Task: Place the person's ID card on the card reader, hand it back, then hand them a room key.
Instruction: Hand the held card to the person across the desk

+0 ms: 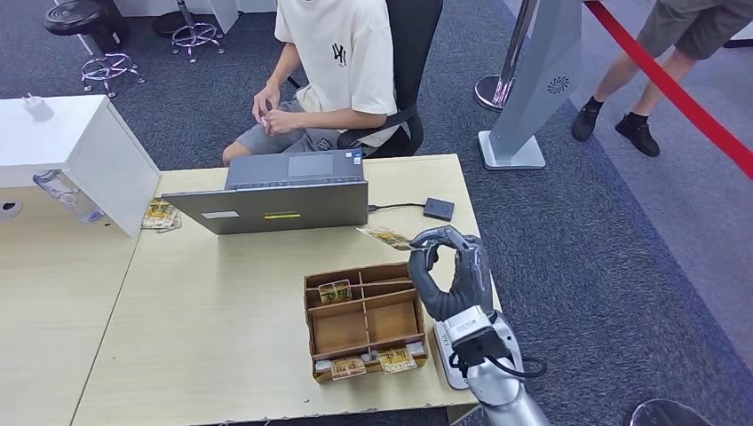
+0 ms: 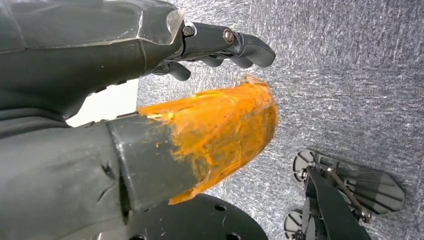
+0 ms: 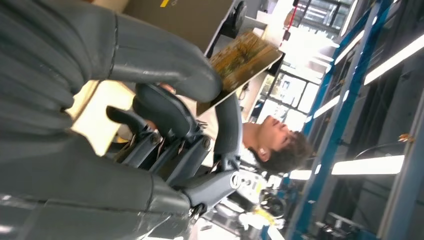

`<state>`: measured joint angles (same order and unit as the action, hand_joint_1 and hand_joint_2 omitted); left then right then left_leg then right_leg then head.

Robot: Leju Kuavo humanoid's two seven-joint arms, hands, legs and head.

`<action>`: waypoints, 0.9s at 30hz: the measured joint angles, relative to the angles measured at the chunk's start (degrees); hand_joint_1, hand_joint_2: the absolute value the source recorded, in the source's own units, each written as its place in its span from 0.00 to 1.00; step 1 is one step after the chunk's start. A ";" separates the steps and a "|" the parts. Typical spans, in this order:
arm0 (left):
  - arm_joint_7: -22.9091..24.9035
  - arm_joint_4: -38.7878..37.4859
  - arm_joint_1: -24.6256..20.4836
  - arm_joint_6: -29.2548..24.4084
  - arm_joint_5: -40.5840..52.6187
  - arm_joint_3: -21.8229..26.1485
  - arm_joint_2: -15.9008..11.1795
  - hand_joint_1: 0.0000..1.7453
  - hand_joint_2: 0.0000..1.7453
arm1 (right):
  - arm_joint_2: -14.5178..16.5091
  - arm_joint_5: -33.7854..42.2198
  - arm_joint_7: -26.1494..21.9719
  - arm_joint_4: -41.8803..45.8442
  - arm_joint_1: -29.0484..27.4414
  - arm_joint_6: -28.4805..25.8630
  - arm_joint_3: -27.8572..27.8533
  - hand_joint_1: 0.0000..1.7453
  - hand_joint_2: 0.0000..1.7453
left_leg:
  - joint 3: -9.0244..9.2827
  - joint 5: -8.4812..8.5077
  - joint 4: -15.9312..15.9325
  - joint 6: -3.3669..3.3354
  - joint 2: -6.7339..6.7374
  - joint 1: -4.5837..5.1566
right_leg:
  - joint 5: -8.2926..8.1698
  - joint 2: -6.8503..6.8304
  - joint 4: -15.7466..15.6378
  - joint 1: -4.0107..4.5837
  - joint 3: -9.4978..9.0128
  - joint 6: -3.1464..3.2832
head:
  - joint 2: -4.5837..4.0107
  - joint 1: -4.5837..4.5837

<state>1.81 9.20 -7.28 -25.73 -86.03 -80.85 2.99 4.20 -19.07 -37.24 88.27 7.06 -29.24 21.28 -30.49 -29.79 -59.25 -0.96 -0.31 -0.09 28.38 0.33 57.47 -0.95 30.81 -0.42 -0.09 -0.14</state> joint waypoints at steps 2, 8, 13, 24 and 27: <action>0.30 0.00 -0.03 0.00 0.07 -0.01 0.08 0.00 0.00 | 0.03 -3.29 0.14 -1.52 1.80 -3.30 1.05 1.00 1.00 | 0.00 0.01 0.00 0.00 0.01 0.00 | -0.02 0.01 0.01 0.00 0.00 0.00 | 0.00 0.00; 1.31 0.00 -0.23 0.00 0.26 -0.21 0.25 0.00 0.00 | 0.95 -13.12 1.60 -7.43 8.46 -9.94 3.20 1.00 1.00 | 0.01 0.04 0.00 -0.01 0.01 0.00 | -0.05 0.02 0.01 0.00 0.01 0.01 | 0.00 0.00; 2.00 0.00 -0.28 0.01 0.58 -0.67 0.35 0.00 0.00 | 3.70 -21.58 1.32 -13.08 13.69 -10.27 1.19 1.00 1.00 | 0.01 0.06 0.00 0.00 0.01 0.00 | -0.06 0.01 0.01 0.00 0.01 0.01 | 0.00 0.00; 2.73 0.00 -0.42 0.41 1.29 -1.96 0.35 0.00 0.00 | 8.28 -31.27 0.87 -22.80 21.57 -10.32 -5.76 1.00 1.00 | 0.00 0.08 -0.01 -0.01 0.00 0.00 | -0.08 0.01 0.02 0.00 0.02 0.03 | 0.00 -0.01; 2.74 0.00 -0.42 0.43 1.29 -1.98 0.35 0.00 0.00 | 8.44 -31.50 0.82 -23.13 21.71 -10.32 -6.07 1.00 1.00 | 0.00 0.08 -0.01 -0.01 0.00 0.00 | -0.08 0.01 0.02 0.00 0.02 0.03 | 0.00 0.00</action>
<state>4.56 9.20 -7.71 -25.29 -84.73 -82.83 3.34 12.64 -50.58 -36.42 65.14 28.77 -39.56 15.21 -30.48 -29.71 -59.26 -0.97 -0.31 -0.10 28.30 0.34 57.49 -0.95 30.82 -0.39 -0.09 -0.14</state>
